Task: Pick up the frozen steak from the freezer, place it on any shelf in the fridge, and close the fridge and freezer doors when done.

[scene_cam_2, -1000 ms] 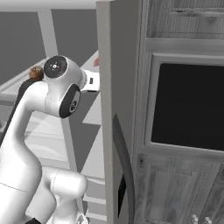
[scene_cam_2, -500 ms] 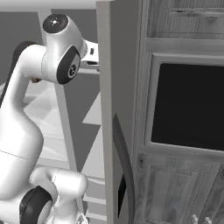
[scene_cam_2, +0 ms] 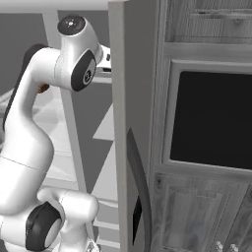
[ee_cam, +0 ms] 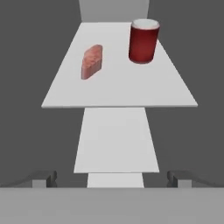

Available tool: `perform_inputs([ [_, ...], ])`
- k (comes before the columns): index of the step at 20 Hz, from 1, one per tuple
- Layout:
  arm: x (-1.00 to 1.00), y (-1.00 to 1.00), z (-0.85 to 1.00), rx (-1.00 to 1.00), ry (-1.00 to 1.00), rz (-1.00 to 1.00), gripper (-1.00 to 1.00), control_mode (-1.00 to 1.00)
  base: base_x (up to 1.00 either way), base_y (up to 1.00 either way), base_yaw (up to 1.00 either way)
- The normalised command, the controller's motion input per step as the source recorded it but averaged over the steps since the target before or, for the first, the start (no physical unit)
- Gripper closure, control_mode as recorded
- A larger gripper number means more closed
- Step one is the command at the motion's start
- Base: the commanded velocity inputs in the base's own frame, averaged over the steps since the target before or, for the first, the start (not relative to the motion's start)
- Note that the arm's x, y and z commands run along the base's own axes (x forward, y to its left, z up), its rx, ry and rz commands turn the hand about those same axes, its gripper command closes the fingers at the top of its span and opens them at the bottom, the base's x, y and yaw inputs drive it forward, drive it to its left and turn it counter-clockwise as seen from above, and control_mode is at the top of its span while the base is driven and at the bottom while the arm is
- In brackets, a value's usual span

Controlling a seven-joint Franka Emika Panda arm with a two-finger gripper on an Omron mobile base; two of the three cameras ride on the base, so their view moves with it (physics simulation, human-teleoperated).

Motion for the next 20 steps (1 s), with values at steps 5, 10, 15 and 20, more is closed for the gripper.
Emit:
perform_inputs([
  [5, 0.42, 0.03, -0.07, 0.04, -0.09, 0.02, -1.00, -1.00, 0.00, 0.00, 0.00],
  [10, 0.41, 0.01, -0.06, 0.14, -0.03, 0.07, -1.00, -1.00, 0.00, 0.00, 0.00],
  [15, 0.44, 0.01, 0.00, 0.21, 0.03, 0.07, -1.00, -1.00, 0.00, 0.00, 0.00],
  [20, 0.41, 0.06, -0.05, 0.09, 0.01, 0.09, -1.00, -1.00, 0.00, 0.00, 0.00],
])
